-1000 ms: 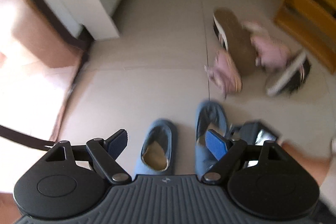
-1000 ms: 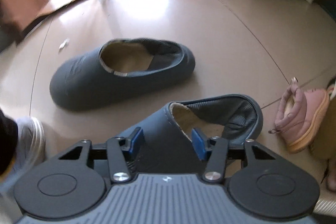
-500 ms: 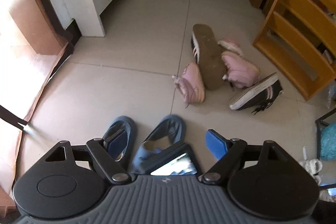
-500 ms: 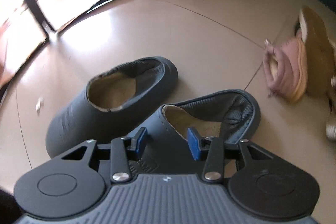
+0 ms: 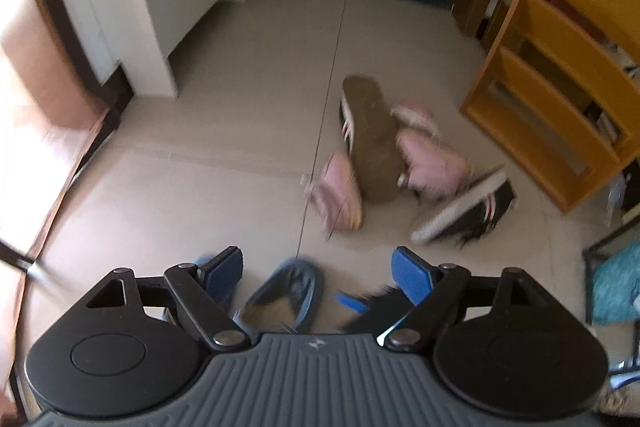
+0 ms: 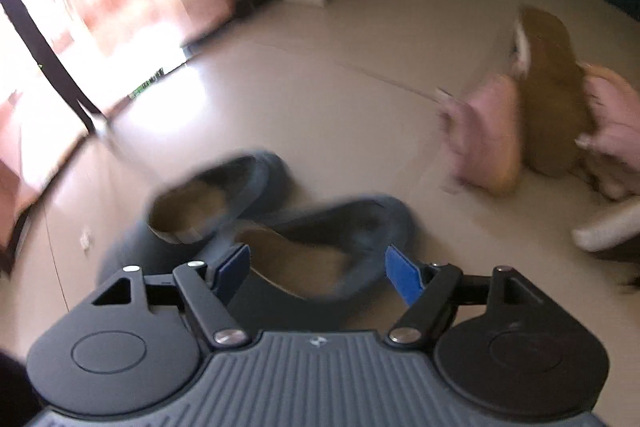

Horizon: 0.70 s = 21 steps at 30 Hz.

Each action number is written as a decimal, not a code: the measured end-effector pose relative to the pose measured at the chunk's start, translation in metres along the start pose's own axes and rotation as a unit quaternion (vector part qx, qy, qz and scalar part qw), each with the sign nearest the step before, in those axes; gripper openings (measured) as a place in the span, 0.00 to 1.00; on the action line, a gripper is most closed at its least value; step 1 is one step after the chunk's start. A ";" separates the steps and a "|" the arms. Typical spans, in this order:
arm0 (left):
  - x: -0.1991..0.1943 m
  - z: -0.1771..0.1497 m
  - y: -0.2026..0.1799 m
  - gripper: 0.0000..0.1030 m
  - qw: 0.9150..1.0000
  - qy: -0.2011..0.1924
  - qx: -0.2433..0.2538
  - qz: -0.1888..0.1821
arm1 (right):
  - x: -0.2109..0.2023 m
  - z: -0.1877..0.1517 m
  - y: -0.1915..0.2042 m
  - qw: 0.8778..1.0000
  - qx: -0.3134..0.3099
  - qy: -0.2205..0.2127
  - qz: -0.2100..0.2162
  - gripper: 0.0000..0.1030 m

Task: Organize scattered shoes
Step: 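Reach the left tool to a pink padded boot and close on its opening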

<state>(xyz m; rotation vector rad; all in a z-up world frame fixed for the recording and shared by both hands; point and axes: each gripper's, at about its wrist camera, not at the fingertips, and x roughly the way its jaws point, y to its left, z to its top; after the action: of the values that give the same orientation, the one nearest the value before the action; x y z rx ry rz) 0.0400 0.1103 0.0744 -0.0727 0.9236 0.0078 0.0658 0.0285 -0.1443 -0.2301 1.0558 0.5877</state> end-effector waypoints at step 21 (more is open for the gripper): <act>0.327 -0.018 0.017 0.75 0.979 0.119 -0.163 -0.015 | -0.243 0.017 -0.146 0.928 0.329 -0.145 -0.093 0.92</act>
<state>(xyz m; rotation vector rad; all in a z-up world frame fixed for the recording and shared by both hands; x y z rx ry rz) 0.2225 0.1185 -0.1982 -0.3993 1.1534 0.1262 0.0732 -0.1679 0.0609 0.3376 0.8753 0.0671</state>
